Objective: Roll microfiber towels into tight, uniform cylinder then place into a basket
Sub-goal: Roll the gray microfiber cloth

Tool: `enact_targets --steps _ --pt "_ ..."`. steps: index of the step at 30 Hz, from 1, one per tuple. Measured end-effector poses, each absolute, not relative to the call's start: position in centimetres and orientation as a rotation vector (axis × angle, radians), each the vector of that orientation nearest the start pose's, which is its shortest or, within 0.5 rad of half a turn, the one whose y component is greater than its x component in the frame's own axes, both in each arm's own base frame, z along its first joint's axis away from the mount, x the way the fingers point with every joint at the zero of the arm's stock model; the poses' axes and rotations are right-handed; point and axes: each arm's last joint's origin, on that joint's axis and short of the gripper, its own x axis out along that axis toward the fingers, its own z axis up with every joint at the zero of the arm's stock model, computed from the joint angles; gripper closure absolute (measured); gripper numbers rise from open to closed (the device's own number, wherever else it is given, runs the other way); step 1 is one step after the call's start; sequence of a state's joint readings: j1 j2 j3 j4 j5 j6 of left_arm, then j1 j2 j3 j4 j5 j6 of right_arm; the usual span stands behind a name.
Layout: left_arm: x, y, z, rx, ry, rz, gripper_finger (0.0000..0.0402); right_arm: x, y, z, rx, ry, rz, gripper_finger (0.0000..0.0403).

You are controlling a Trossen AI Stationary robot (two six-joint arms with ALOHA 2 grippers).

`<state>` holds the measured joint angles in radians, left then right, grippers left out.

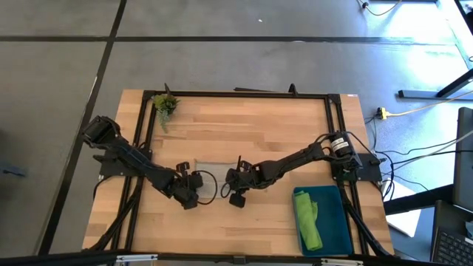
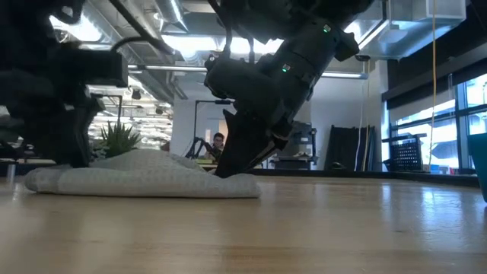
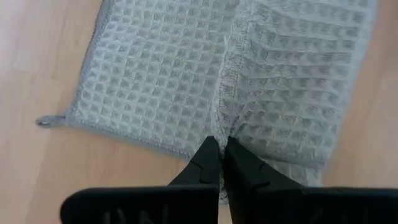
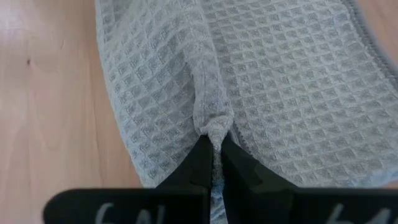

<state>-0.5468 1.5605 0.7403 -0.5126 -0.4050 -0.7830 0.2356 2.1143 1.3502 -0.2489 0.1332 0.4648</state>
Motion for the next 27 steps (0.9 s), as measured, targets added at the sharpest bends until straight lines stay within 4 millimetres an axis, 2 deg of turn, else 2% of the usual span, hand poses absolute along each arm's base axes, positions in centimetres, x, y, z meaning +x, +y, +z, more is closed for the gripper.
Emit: enact_targets --steps 14,27 --pt "22.27 -11.76 13.28 -0.083 1.145 0.344 0.0402 41.56 9.57 12.12 0.241 0.983 -0.14 0.0358" --pt "22.26 -11.77 13.24 -0.087 1.151 0.34 0.0401 41.71 9.6 12.13 0.248 0.966 -0.138 0.0355"
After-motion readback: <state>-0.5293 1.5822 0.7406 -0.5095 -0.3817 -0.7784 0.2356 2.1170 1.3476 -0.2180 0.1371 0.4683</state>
